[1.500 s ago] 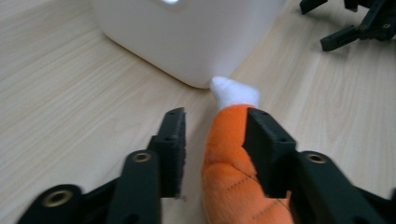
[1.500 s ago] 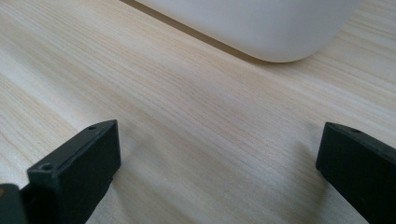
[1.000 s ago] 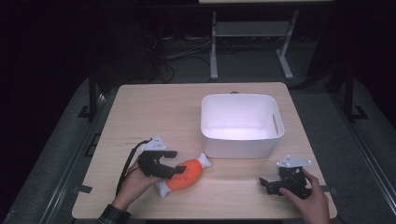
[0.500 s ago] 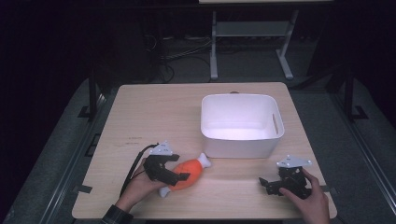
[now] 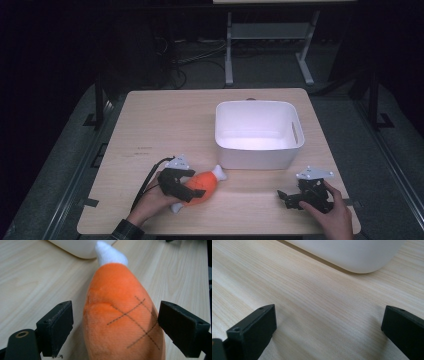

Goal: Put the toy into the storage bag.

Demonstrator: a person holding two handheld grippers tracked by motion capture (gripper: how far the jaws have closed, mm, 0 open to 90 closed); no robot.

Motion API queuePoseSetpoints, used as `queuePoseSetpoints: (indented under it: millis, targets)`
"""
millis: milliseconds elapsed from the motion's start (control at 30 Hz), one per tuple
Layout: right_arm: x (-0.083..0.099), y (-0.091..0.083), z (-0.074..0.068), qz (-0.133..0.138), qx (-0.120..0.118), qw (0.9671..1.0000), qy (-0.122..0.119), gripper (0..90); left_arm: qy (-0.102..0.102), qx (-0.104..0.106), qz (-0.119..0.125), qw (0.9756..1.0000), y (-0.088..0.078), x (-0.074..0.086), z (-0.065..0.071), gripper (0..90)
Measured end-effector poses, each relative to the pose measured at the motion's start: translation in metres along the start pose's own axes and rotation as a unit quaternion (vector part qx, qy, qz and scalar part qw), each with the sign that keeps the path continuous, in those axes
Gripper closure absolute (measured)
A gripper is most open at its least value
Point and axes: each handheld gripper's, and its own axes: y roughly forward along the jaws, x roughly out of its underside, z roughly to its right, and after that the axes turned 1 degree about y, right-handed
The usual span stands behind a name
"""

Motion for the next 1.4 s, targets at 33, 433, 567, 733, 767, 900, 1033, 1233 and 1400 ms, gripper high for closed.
queuePoseSetpoints:
  millis: [33, 433, 567, 733, 767, 900, 1033, 1233, 1400]
  targets:
    - [0.0, 0.0, 0.0, 0.0, 0.0, 1.0, 0.0, 0.0, 0.002, 0.001, -0.003, 1.0, 0.0013, 0.0, 0.0008, 12.7]
    - [0.0, 0.0, 0.0, 0.0, 0.0, 1.0, 0.0, 0.0, 0.011, 0.023, -0.034, 0.9991, 0.0087, 0.0008, 0.0036, 17.8]
    - [0.0, 0.0, 0.0, 0.0, 0.0, 1.0, 0.0, 0.0, 0.016, 0.028, -0.042, 0.9986, 0.0103, 0.0004, 0.0054, 21.6]
    - [0.0, 0.0, 0.0, 0.0, 0.0, 1.0, 0.0, 0.0, 0.015, 0.035, -0.046, 0.9982, 0.0102, 0.0004, 0.0049, 24.8]
    - [0.0, 0.0, 0.0, 0.0, 0.0, 1.0, 0.0, 0.0, 0.015, 0.036, -0.046, 0.9982, 0.0102, 0.0004, 0.0049, 25.0]
    - [0.0, 0.0, 0.0, 0.0, 0.0, 1.0, 0.0, 0.0, 0.017, 0.04, -0.047, 0.9979, 0.0101, 0.0002, 0.0045, 27.2]
    - [0.0, 0.0, 0.0, 0.0, 0.0, 1.0, 0.0, 0.0, 0.023, 0.038, -0.05, 0.9977, 0.0097, -0.001, 0.0058, 28.6]
    - [0.0, 0.0, 0.0, 0.0, 0.0, 1.0, 0.0, 0.0, 0.03, 0.035, -0.051, 0.9976, 0.0079, -0.0037, 0.0079, 30.3]
    - [0.0, 0.0, 0.0, 0.0, 0.0, 1.0, 0.0, 0.0, 0.031, 0.038, -0.047, 0.9977, 0.0056, -0.0044, 0.0074, 31.0]
